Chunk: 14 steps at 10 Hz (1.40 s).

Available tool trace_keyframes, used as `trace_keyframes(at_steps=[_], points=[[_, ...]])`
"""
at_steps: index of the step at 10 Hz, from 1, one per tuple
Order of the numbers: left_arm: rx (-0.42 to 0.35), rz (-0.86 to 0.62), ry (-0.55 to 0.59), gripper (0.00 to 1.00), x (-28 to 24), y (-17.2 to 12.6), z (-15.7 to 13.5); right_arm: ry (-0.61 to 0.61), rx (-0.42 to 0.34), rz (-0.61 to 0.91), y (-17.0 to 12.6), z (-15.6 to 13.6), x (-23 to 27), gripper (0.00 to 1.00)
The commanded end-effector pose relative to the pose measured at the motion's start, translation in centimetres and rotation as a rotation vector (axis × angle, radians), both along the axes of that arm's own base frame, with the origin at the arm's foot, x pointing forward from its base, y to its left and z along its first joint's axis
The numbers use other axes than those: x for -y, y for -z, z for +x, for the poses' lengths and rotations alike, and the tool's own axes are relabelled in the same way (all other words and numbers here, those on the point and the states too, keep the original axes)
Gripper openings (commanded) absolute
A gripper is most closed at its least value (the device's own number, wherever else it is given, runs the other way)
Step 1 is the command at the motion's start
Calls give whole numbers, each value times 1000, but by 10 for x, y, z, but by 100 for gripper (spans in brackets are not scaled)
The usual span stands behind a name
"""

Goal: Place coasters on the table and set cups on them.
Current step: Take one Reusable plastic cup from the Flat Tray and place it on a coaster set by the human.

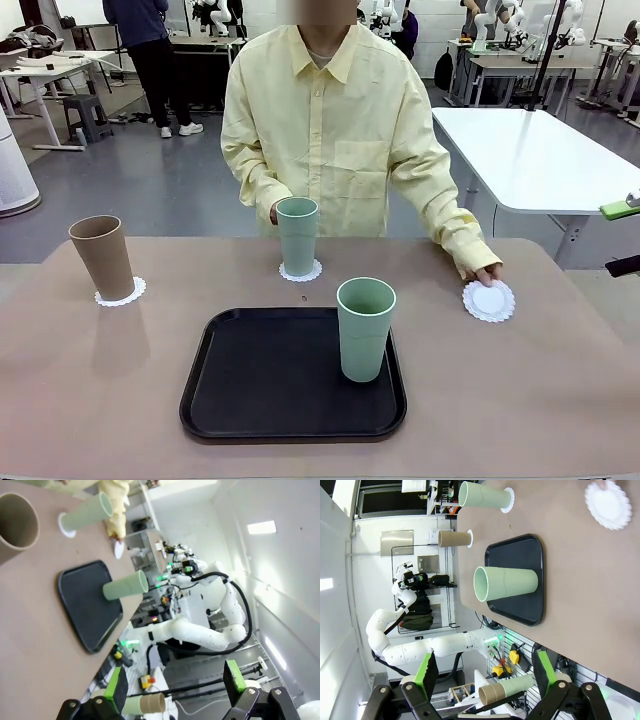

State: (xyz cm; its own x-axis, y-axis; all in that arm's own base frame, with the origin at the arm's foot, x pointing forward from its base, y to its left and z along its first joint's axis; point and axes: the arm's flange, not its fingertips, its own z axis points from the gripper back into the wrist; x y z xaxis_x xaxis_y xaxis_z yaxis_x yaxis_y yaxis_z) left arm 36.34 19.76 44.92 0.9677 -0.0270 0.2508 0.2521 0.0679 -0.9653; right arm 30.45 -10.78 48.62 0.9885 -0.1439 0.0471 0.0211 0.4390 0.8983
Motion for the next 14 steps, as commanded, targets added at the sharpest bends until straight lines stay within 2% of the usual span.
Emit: trace_keyframes(at_steps=[1,3,4,5,6,8,10,11,14], points=[[1,-5,-7,100,-1,0,-1,1,29,35,-1,3,-2,100],[1,-5,-7,100,-1,0,-1,1,29,35,-1,3,-2,100],[1,-5,-7,100,-1,0,-1,0,0,0,0,0,0,100],[1,-5,-7,100,-1,0,-1,-79,42,-143,-22,8,-1,100],[1,-5,-7,100,-1,0,-1,-114,21,-223,-44,15,-4,100],[1,-5,-7,100,-1,0,-1,-132,52,-251,-76,22,-13,100],[1,-5,-7,100,-1,0,-1,-234,109,-374,-97,24,-22,100],[1,-5,-7,100,-1,0,-1,-282,160,-435,-104,29,-25,100],[1,-5,-7,100,-1,0,-1,-367,277,-686,-111,36,-39,100]])
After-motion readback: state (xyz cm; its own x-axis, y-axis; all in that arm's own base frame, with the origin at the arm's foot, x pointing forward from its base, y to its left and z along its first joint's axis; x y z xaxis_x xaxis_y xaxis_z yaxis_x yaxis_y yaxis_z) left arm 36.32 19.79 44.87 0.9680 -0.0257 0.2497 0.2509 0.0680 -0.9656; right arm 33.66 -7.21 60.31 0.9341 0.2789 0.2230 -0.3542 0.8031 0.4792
